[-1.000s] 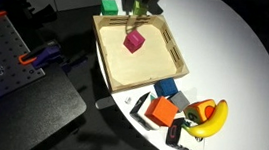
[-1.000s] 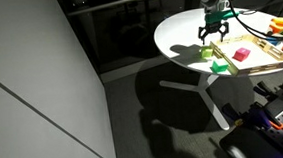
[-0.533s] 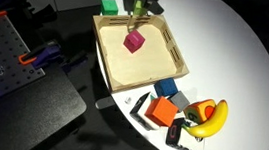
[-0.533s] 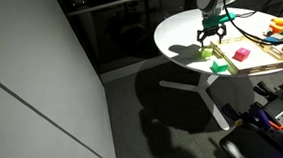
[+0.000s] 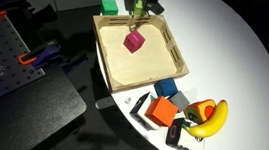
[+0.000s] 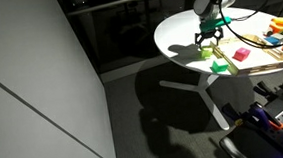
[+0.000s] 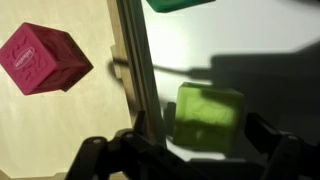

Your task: Put the yellow block in the box.

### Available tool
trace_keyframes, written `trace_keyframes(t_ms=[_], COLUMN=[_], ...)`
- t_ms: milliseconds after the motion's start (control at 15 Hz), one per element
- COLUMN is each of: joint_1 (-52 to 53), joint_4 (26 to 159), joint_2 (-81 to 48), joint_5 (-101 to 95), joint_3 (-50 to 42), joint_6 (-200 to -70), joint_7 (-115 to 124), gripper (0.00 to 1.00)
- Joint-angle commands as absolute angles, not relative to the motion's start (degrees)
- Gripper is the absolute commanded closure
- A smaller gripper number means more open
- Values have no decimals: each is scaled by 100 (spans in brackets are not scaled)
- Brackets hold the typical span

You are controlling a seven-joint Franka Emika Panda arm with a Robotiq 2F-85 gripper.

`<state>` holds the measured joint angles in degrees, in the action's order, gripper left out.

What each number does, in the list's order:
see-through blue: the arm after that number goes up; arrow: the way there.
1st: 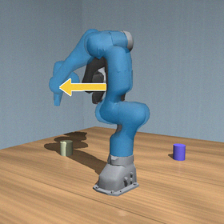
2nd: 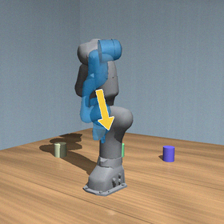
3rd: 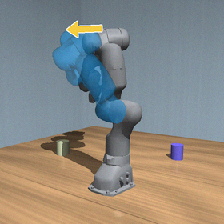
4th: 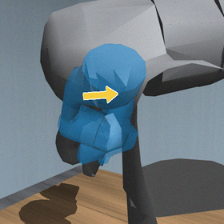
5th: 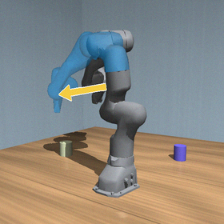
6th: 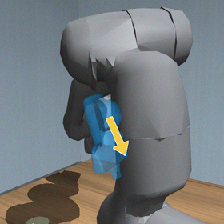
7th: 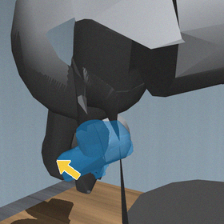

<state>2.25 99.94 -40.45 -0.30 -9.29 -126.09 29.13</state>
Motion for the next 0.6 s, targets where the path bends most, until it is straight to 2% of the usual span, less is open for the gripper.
trace_keyframes(t_ms=[0, 267, 333, 400, 533], joint_1=[290, 275, 282, 277, 249], joint_4=[9767, 9715, 9722, 9720, 9709], joint_2=[-4215, -4277, -4282, -4284, -4286], joint_5=[-112, -83, -92, -89, -53], joint_3=[-1004, -1002, -1012, -1009, -988], joint_6=[-12597, -12586, -12604, -12590, -12556], joint_7=[2999, 2986, 2994, 2979, 2944], gripper=[0, 0, 25, 27, 44])
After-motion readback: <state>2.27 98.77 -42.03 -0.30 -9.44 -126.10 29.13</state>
